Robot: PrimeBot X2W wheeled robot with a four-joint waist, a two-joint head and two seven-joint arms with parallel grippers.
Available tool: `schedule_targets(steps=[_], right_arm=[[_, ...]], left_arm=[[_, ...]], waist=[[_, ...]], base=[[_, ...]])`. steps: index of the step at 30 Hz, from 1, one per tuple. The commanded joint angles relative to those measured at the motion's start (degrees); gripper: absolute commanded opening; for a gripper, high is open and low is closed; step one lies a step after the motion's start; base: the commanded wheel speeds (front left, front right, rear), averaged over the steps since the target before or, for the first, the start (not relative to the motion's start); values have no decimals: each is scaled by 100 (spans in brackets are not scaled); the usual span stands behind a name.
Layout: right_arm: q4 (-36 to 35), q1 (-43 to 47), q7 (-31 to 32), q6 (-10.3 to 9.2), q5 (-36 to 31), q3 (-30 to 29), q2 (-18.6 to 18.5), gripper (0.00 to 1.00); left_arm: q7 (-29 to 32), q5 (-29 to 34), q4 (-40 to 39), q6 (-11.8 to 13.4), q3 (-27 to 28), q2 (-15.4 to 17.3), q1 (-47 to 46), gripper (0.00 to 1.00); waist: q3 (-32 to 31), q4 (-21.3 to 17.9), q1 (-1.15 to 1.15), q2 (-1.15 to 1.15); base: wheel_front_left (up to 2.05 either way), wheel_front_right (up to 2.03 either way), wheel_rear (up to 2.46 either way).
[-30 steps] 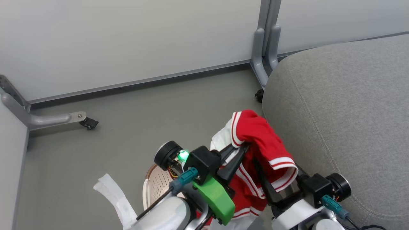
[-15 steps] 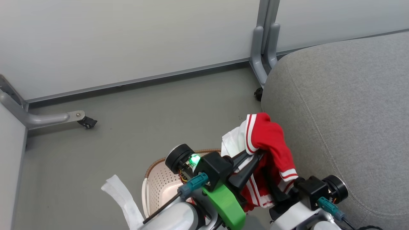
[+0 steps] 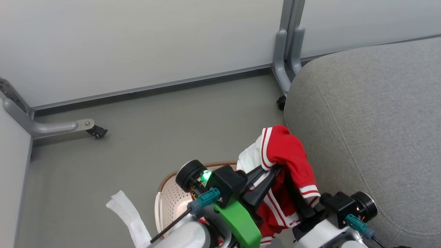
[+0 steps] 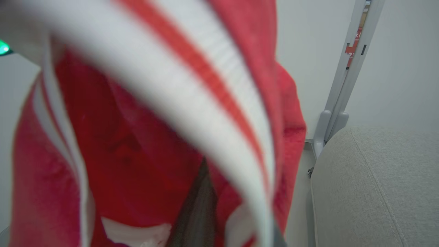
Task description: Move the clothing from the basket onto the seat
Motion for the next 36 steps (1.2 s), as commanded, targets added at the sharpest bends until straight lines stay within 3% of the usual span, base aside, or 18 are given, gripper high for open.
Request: schedule_targets(steps=[1,2,18,27,36], right_arm=[[-34,52,-14,-2,18,-20,-3,0],[-38,55,-14,-2,13,-24,0,0],[-103,32,-14,-2,91,-152,57,0],[-367,-198,-14,-2,370,-464,92,0],[-786,-509,-14,-2,808,-964,96,0]], left_arm=[[-9,37,-15,26,15,51,76,83],[-33,44,-21,47,27,49,78,100],[-233,129,186,103,47,210,44,100],[-1056,192,537,-302,-37,420,111,100],[-1474,177,937,-495,-77,524,67,100]], waist=[[3,5,0,0],[6,8,0,0],[62,-3,0,0],[256,-163,0,0],[669,-504,0,0]], base=[[0,0,0],[0,0,0],[0,0,0],[0,0,0],[0,0,0]])
